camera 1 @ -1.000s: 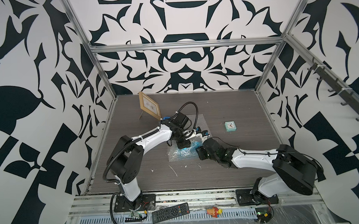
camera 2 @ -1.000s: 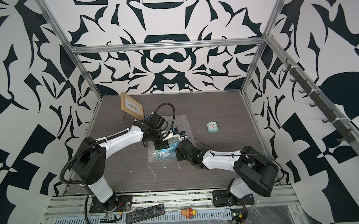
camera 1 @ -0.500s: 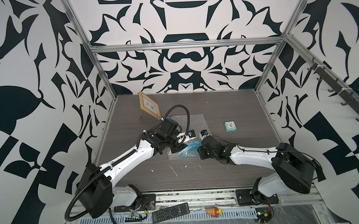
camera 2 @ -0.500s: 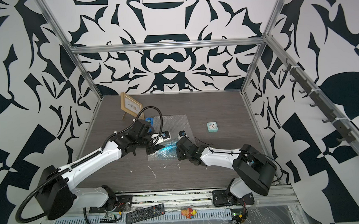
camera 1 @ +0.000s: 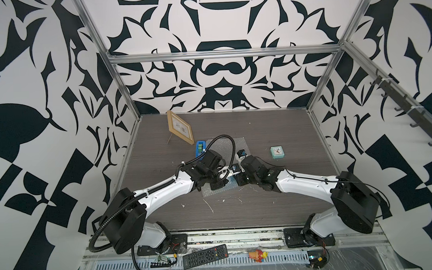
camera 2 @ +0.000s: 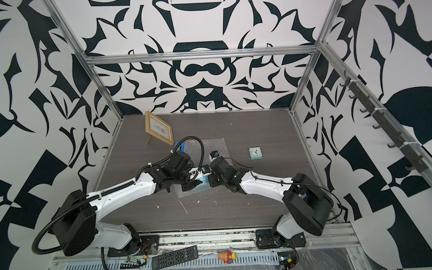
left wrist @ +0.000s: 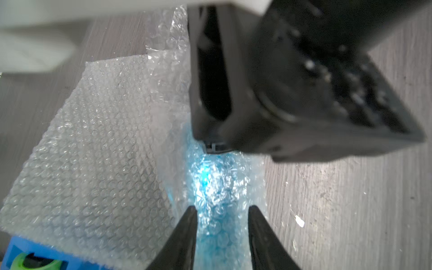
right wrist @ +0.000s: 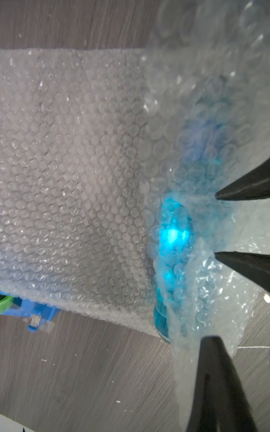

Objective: Wrap wine bottles in bubble wrap
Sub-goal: Wrap the wine bottle in bubble wrap.

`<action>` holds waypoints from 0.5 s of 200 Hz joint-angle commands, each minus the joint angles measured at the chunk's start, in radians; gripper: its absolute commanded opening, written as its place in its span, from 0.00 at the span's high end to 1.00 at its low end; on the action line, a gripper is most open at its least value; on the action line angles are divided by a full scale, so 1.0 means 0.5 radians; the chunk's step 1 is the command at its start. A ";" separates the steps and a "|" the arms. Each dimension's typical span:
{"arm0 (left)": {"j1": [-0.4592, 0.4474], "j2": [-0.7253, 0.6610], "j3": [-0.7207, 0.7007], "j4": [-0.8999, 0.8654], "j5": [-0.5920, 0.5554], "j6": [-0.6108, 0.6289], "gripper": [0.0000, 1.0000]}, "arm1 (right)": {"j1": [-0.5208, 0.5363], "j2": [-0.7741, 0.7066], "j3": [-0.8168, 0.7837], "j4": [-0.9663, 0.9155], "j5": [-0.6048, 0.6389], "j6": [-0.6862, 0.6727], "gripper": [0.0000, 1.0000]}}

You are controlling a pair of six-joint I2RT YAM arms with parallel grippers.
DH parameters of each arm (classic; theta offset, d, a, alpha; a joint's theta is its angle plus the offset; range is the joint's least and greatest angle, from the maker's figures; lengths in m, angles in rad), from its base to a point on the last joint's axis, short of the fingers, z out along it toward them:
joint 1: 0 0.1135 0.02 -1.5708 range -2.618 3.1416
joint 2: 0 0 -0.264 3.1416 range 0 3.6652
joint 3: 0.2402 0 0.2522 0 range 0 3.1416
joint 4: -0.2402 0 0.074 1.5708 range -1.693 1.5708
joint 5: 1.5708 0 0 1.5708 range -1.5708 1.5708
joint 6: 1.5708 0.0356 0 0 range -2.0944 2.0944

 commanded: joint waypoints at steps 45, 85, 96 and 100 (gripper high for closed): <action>0.003 0.135 0.045 0.137 -0.052 -0.189 0.38 | -0.155 -0.216 0.190 -0.243 -0.094 -0.206 0.62; 0.002 0.029 -0.023 0.171 -0.049 -0.167 0.32 | -0.324 -0.560 0.111 -0.415 -0.115 -0.212 0.62; 0.003 0.036 -0.018 0.142 -0.038 -0.149 0.31 | -0.416 -0.633 0.105 -0.452 -0.159 -0.215 0.62; 0.003 0.046 -0.014 0.131 -0.032 -0.143 0.31 | -0.446 -0.648 0.108 -0.464 -0.178 -0.217 0.62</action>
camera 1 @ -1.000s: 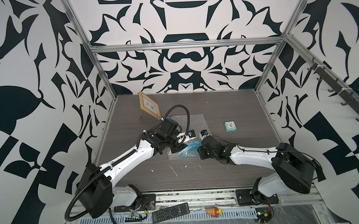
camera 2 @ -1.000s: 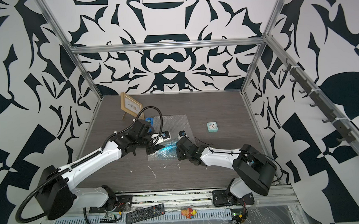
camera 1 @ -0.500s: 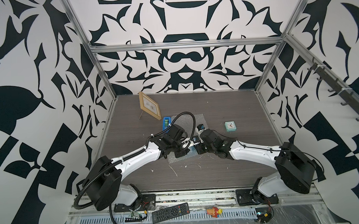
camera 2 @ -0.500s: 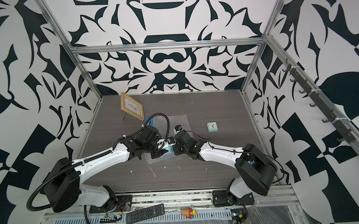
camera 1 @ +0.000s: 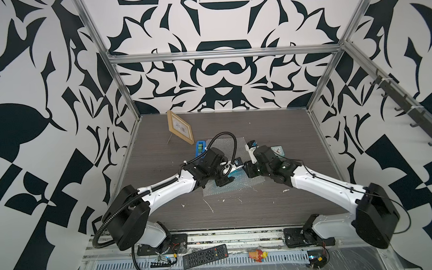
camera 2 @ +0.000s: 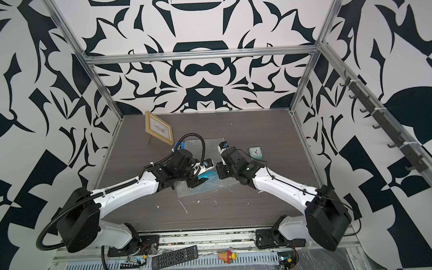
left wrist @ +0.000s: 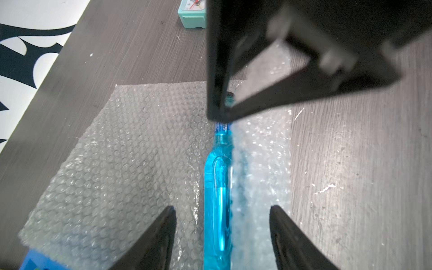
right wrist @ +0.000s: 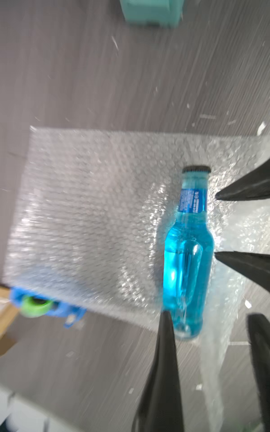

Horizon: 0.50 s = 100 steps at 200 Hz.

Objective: Wrap wine bottles in bubble wrap
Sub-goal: Wrap the wine bottle in bubble wrap.

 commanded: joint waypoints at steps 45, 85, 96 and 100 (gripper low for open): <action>0.011 0.092 0.039 -0.226 0.093 0.012 0.30 | -0.484 0.084 0.224 -0.240 -0.419 -0.161 0.60; 0.010 0.018 0.006 -0.282 0.212 -0.007 0.52 | -0.479 0.649 0.517 -0.211 -0.798 -0.240 0.61; 0.008 -0.020 -0.015 -0.283 0.246 -0.019 0.59 | -0.472 0.757 0.568 -0.157 -0.872 -0.245 0.61; 0.008 -0.034 -0.022 -0.283 0.253 -0.025 0.62 | -0.468 0.795 0.587 -0.147 -0.891 -0.249 0.61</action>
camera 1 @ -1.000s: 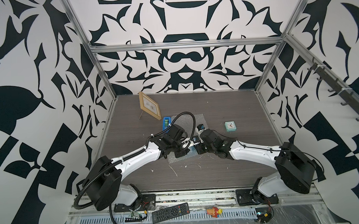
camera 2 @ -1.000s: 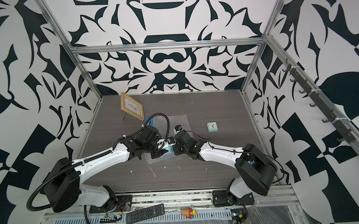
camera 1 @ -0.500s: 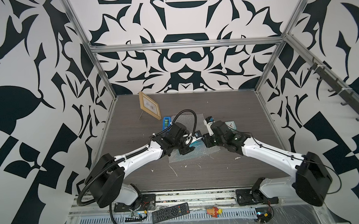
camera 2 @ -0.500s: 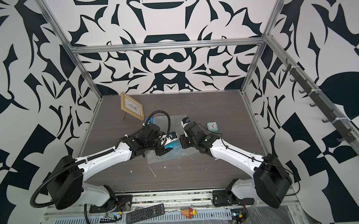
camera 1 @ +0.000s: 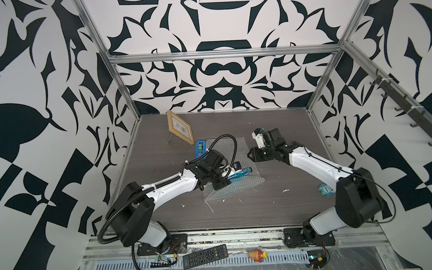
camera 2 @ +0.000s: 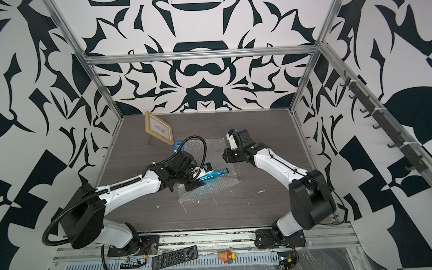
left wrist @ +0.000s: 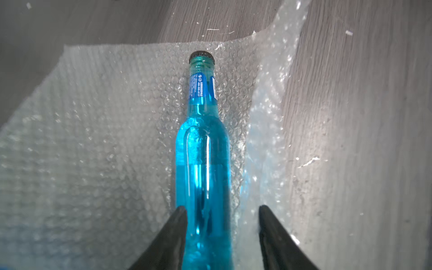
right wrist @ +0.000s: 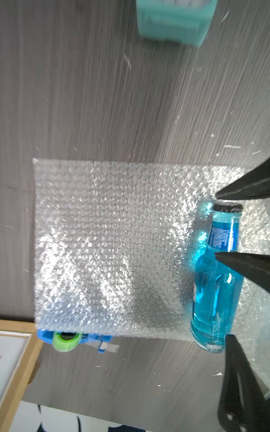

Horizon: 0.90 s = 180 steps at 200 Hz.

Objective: Wrap wine bottles in bubble wrap
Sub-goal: Wrap the wine bottle in bubble wrap.

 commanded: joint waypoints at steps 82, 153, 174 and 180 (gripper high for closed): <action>-0.133 -0.058 -0.109 -0.113 0.081 -0.091 0.61 | 0.196 0.591 0.424 -0.284 -0.415 -0.259 0.62; -0.180 -0.068 -0.122 -0.236 0.057 -0.079 0.86 | 0.272 0.337 0.144 -0.383 -0.369 -0.229 0.66; -0.221 -0.070 -0.142 -0.278 0.044 -0.097 0.86 | 0.312 0.266 0.049 -0.399 -0.374 -0.193 0.66; -0.238 -0.075 -0.152 -0.282 0.036 -0.105 0.85 | 0.331 0.240 0.026 -0.407 -0.370 -0.184 0.66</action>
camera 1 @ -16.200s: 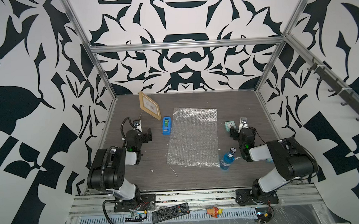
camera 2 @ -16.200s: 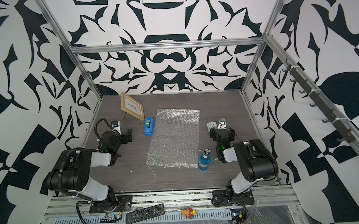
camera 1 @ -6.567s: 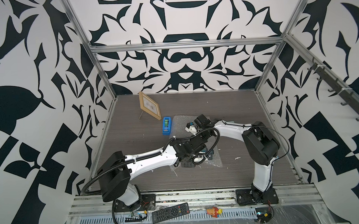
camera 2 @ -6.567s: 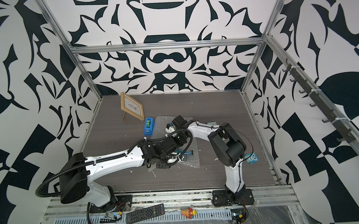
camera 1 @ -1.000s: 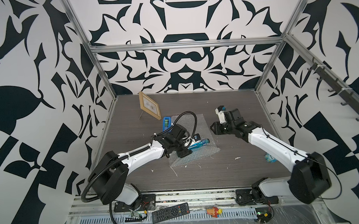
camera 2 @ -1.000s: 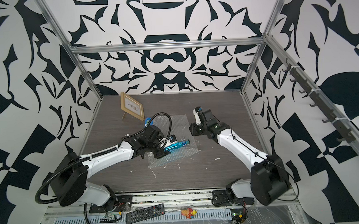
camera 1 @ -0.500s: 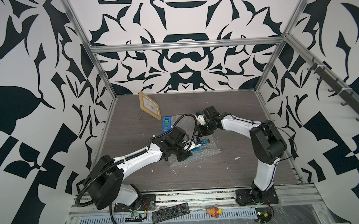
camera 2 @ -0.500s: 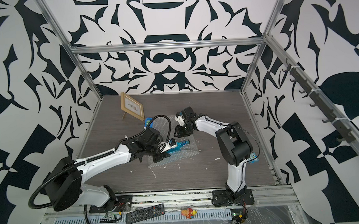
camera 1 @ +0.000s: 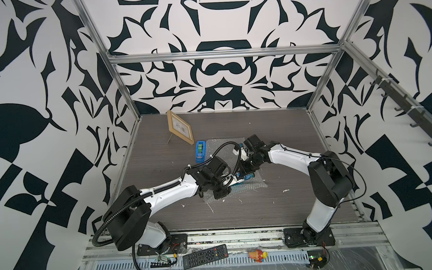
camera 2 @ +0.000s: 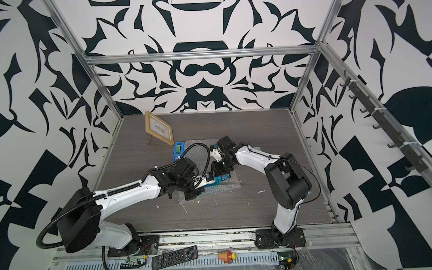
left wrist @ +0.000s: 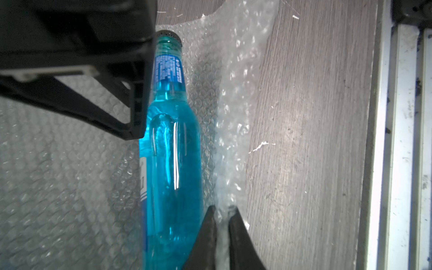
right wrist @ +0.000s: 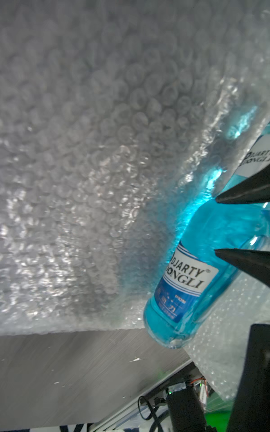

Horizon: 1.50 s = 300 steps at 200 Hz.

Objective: Wrap wine bottles in bubble wrap
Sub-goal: Wrap the wine bottle in bubble wrap.

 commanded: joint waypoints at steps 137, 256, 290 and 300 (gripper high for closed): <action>-0.293 -0.183 -0.111 -0.201 -0.246 -0.134 0.52 | 0.089 -0.022 0.068 -0.005 0.127 0.028 0.66; -0.855 0.210 -0.206 0.068 -1.032 -0.270 0.31 | 0.088 0.074 -0.016 -0.048 0.216 -0.011 0.66; -0.862 0.261 -0.264 0.147 -1.117 -0.280 0.37 | 0.088 0.015 -0.121 -0.100 0.301 -0.003 0.67; -0.863 0.271 -0.280 0.157 -1.163 -0.286 0.41 | 0.088 -0.006 -0.156 -0.101 0.305 0.007 0.67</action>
